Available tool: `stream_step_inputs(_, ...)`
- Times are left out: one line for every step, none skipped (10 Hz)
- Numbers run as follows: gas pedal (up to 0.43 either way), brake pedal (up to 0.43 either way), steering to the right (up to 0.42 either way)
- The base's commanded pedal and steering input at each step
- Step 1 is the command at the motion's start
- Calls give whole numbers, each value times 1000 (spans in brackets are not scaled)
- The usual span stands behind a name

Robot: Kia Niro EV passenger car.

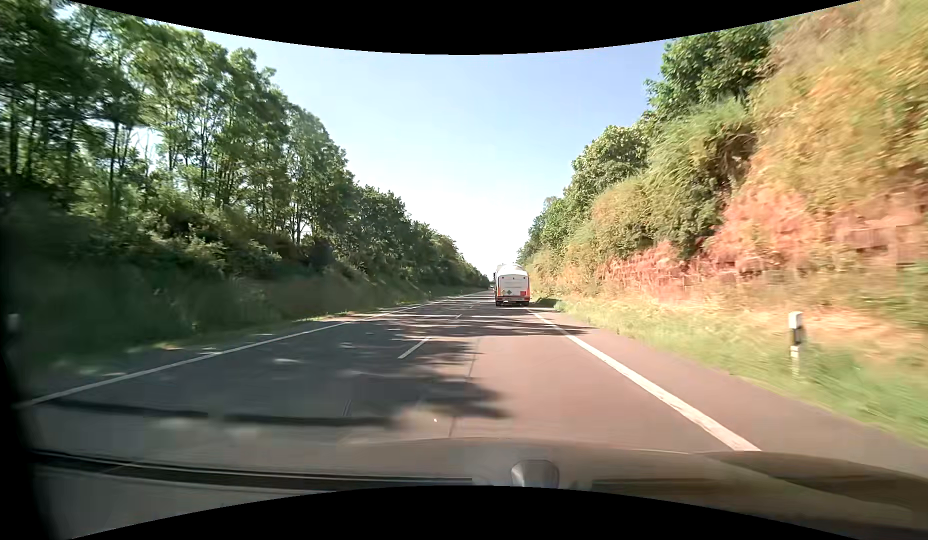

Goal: Follow the waypoints while adhering to traffic rules and regulations

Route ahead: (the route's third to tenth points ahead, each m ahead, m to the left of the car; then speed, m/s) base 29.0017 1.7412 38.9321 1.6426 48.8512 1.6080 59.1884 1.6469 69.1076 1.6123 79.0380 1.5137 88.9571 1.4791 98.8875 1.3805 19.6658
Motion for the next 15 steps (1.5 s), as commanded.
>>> stream_step_inputs(110, 6, 3)
stream_step_inputs(110, 6, 3)
stream_step_inputs(110, 6, 3)
stream_step_inputs(98, 6, 3)
stream_step_inputs(79, 6, 3)
stream_step_inputs(67, 6, 3)
stream_step_inputs(59, 6, 3)
stream_step_inputs(59, 6, 3)
stream_step_inputs(59, 6, 3)
stream_step_inputs(59, 6, 3)
stream_step_inputs(59, 6, 3)
stream_step_inputs(28, 6, 3)
stream_step_inputs(20, 6, 3)
stream_step_inputs(20, 6, 3)
stream_step_inputs(20, 6, 3)
